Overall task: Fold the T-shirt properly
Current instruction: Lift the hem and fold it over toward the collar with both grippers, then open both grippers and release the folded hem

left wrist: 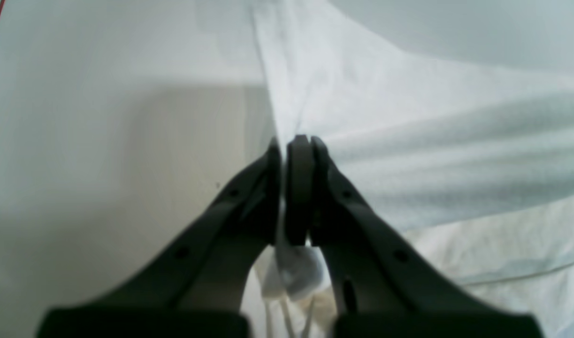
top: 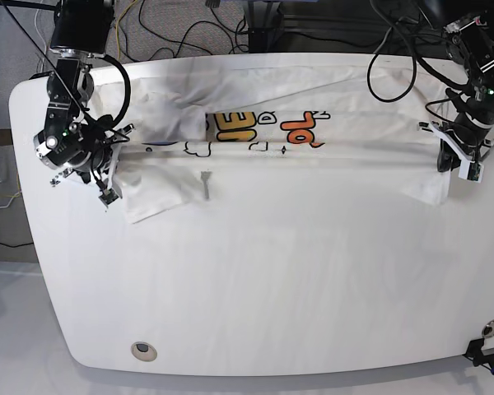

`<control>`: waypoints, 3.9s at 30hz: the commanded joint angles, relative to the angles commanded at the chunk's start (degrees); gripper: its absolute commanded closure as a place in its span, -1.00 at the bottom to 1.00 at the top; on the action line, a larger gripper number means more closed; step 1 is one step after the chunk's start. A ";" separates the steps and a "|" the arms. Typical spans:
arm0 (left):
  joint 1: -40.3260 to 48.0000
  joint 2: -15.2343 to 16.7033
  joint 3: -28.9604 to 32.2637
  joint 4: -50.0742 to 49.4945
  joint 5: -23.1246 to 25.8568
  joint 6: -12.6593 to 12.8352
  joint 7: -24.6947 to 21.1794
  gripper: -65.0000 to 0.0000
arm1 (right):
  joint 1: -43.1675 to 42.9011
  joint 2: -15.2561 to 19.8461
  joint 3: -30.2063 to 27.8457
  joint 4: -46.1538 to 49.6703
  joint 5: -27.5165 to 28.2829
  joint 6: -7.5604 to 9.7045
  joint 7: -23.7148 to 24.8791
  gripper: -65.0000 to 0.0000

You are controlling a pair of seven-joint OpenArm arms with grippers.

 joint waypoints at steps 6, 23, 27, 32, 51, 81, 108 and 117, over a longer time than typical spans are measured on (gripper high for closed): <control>4.40 -0.09 0.26 0.00 0.09 0.00 0.09 1.00 | -1.05 0.09 -0.09 2.11 0.00 0.00 -4.75 1.00; 9.14 0.18 0.88 -0.53 8.00 0.00 0.26 1.00 | -5.80 -1.14 -0.18 1.93 -0.44 0.00 -4.40 0.09; 9.32 0.00 2.37 -0.53 8.79 0.00 0.26 0.10 | -5.80 -1.14 -0.18 1.93 -0.44 0.00 -4.40 0.05; 9.23 -0.09 2.37 -0.26 9.41 0.00 0.35 -1.00 | -5.63 -0.97 -0.18 1.93 -0.09 0.00 -4.40 0.05; 9.41 1.49 -3.08 11.52 0.88 0.00 0.18 -1.00 | -2.37 -3.08 6.95 2.37 3.34 0.00 -4.84 0.04; 20.66 8.09 9.32 13.54 1.14 0.00 0.18 -1.00 | -15.82 1.67 9.32 1.93 41.76 0.00 -1.32 0.05; 14.42 5.45 7.03 0.18 4.31 0.00 0.00 -1.00 | -13.71 -2.81 5.63 -8.62 13.98 0.00 7.21 1.00; 2.20 3.60 6.86 -8.44 8.35 0.00 0.26 -1.00 | -8.26 -2.73 5.71 -14.86 13.89 0.00 8.35 1.00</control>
